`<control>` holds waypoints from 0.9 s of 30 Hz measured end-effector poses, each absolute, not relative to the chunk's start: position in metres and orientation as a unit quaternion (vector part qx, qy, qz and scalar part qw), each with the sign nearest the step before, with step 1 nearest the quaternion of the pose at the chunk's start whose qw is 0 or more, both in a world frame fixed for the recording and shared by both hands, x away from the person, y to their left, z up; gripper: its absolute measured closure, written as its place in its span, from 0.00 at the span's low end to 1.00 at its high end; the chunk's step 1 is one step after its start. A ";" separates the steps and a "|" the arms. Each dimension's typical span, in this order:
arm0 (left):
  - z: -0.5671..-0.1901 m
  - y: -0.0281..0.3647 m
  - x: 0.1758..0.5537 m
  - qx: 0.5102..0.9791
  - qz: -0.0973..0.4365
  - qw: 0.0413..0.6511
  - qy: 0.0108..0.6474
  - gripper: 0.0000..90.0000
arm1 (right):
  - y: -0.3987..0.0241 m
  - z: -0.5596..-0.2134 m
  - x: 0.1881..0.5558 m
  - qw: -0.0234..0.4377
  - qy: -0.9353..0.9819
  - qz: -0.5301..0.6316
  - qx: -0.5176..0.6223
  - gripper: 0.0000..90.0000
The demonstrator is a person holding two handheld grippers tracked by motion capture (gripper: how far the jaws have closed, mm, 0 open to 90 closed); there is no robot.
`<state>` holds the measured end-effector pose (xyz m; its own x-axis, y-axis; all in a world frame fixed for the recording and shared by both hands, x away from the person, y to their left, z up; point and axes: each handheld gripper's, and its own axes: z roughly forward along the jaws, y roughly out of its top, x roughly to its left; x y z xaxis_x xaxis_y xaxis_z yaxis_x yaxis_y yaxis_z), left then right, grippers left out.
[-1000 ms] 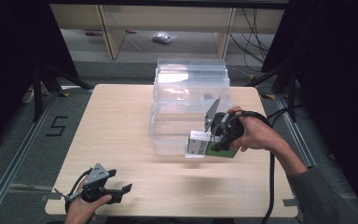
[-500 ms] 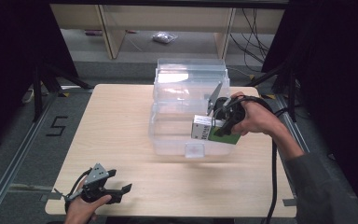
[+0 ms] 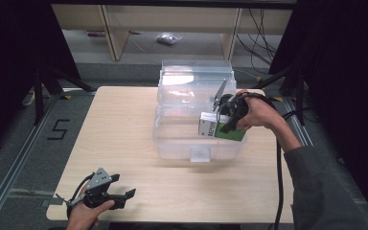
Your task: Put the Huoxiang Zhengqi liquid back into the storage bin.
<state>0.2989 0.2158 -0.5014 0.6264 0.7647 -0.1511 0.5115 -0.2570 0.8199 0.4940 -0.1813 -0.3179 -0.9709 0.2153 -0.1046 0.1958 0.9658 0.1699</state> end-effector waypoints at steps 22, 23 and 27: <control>-0.500 0.217 0.299 0.781 0.143 0.449 0.410 0.17 | -0.183 -0.362 0.528 0.040 0.991 0.064 0.112 0.72; -0.501 0.217 0.299 0.779 0.140 0.453 0.409 0.17 | -0.183 -0.365 0.528 0.035 0.990 0.065 0.117 0.72; -0.502 0.216 0.299 0.779 0.139 0.453 0.411 0.17 | -0.184 -0.371 0.532 0.038 0.992 0.062 0.107 0.72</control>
<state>0.2993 0.2162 -0.5016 0.6236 0.7661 -0.1554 0.5139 -0.2520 0.8200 0.5315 -0.1842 -0.3707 -0.9742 0.2166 -0.0630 0.2070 0.9695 0.1313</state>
